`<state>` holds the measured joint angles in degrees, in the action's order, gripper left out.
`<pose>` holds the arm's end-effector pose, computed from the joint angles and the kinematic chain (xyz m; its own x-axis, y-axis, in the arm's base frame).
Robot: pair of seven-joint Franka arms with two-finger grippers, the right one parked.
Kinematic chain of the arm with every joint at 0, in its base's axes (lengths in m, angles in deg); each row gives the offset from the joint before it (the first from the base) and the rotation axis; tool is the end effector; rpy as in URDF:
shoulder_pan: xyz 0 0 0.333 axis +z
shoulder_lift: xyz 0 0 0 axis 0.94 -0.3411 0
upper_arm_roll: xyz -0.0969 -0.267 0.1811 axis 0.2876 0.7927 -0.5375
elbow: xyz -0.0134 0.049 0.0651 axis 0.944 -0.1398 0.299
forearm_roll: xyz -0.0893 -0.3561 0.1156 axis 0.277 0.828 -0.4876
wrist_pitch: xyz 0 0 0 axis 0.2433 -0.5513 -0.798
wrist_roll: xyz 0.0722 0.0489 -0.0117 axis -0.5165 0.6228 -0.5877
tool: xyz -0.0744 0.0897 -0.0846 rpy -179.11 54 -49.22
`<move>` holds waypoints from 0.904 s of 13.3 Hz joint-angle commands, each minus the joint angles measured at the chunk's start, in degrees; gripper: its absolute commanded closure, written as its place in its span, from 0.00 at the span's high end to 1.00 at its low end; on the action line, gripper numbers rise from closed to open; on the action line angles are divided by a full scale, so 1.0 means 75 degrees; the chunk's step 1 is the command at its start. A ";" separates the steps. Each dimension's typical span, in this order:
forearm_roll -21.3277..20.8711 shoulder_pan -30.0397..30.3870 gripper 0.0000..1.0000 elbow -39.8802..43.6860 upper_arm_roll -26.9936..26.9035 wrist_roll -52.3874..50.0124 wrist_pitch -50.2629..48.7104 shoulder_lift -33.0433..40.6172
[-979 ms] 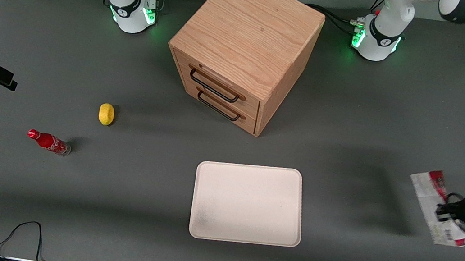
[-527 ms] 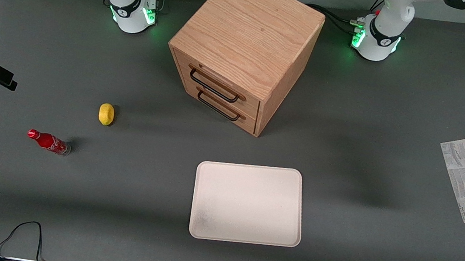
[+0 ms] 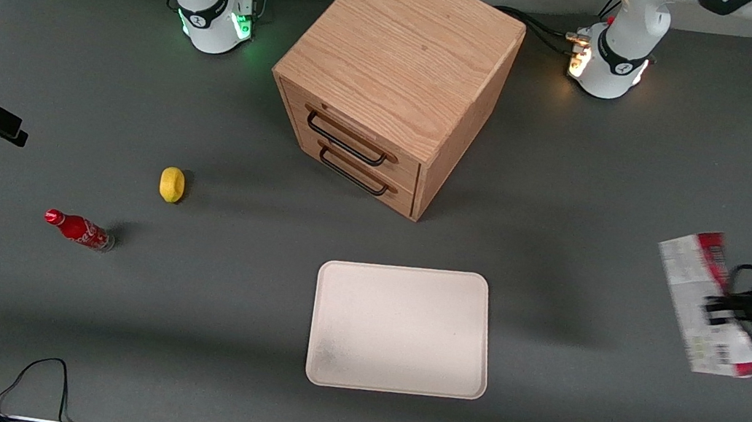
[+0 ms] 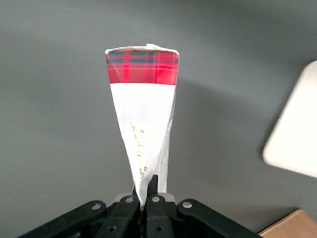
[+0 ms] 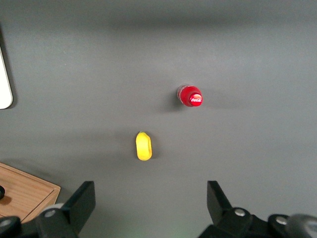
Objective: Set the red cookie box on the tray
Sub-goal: 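Carry the cookie box over the cream tray with the left gripper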
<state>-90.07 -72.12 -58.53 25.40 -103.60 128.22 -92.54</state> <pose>0.6951 -0.0531 0.4867 0.9369 0.3121 -0.1573 0.3004 -0.9492 -0.0942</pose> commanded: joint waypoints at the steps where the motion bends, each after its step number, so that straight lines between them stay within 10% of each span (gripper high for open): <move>1: -0.0020 -0.0987 0.00 0.0276 -0.0067 -0.0586 0.0326 -0.0213; 12: -0.0055 -0.1976 0.00 0.0252 0.0683 -0.1136 0.3127 -0.2015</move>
<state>-90.07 -86.65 -58.50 30.73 -110.04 151.10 -105.77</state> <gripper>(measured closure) 0.974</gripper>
